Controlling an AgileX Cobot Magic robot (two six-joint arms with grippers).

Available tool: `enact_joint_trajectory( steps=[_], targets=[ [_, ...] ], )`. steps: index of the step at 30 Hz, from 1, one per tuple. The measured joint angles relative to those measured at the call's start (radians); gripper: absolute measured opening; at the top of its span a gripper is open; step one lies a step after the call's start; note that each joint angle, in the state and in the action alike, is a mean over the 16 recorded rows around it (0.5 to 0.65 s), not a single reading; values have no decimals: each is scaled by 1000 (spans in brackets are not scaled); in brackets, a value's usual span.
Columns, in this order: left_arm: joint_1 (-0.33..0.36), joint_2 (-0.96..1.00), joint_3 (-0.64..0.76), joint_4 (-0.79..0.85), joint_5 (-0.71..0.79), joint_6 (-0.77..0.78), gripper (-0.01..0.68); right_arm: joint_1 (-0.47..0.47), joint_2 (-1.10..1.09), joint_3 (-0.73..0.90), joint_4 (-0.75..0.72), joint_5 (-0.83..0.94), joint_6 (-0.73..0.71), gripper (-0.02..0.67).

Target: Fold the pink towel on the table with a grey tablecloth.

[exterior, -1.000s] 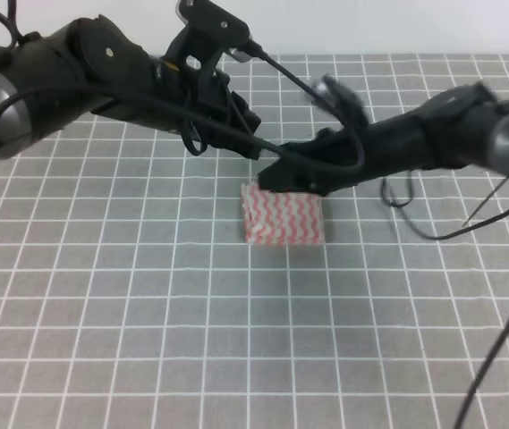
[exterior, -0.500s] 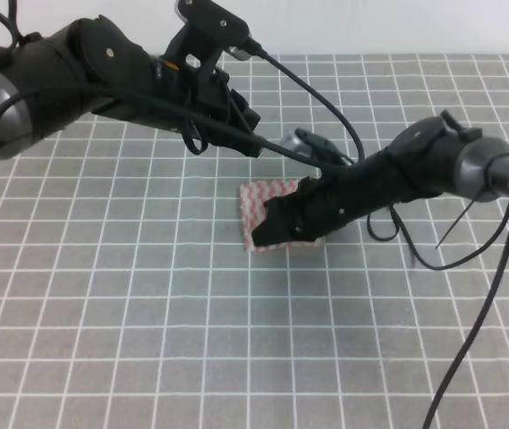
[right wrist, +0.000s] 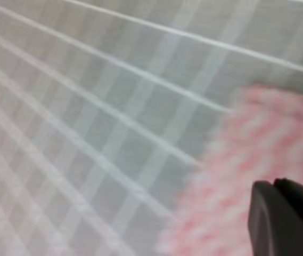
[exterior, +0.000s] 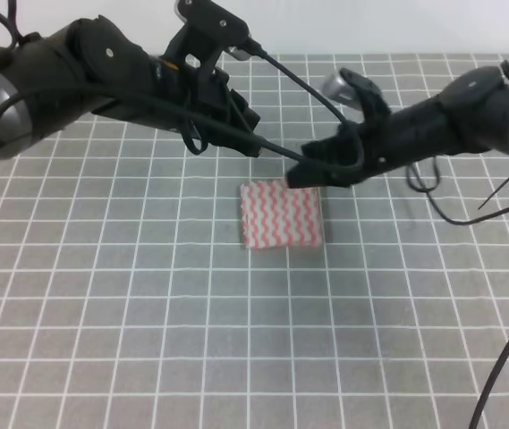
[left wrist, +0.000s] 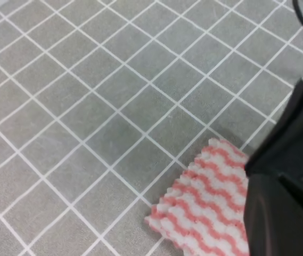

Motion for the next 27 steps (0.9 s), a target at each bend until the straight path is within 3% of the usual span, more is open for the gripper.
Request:
enact_joint_trajectory(
  steps=[15, 27],
  targets=[
    [0, -14, 1, 17, -10, -1, -1, -34, 12, -34, -90, -44, 6, -16],
    [1, -201, 46, 125, -57, -111, -1, -44, -265, -26, -130, -87, 7, -16]
  ],
)
